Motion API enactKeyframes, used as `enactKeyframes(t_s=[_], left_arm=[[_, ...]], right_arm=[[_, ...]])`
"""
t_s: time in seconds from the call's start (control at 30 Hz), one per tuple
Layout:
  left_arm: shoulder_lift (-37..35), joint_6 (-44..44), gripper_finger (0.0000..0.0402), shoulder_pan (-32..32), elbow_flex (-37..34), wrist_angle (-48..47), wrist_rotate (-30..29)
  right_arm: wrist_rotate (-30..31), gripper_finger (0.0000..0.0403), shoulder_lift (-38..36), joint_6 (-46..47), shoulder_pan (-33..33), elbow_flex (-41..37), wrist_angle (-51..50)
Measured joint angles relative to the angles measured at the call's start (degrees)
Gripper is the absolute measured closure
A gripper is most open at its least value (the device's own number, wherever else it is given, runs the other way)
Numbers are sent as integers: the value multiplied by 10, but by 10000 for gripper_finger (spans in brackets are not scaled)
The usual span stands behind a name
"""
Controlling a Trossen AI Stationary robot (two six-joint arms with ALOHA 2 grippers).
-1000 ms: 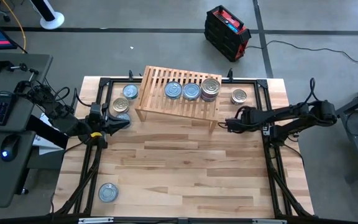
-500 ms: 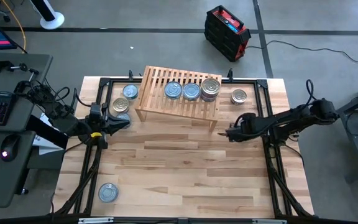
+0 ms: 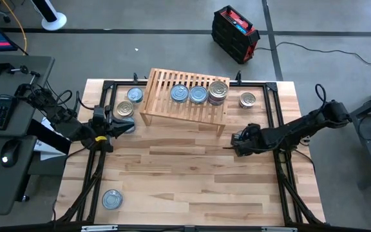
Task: Stack canned seafood by type on shelf
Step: Move the blue tuna can to the middle right of the table, then adjust the tuna cans on the shelf
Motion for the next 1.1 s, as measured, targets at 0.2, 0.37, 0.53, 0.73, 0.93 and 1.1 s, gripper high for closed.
enactKeyframes(t_s=[0.2,0.37,0.53,0.73,0.93,1.1], left_arm=[[42,-14,401,69,0,30,11],[85,-3,401,180,23,54,145],[138,21,401,281,72,47,280],[195,75,401,334,140,13,362],[221,108,401,336,159,-10,364],[230,107,401,336,159,-16,365]], right_arm=[[-3,403,1,4,25,-2,102],[-5,403,2,-1,46,-3,158],[-14,403,3,-23,73,-4,217],[-38,403,3,-36,112,-4,256],[-35,403,2,-29,141,-4,289],[-18,403,2,-22,157,-3,307]])
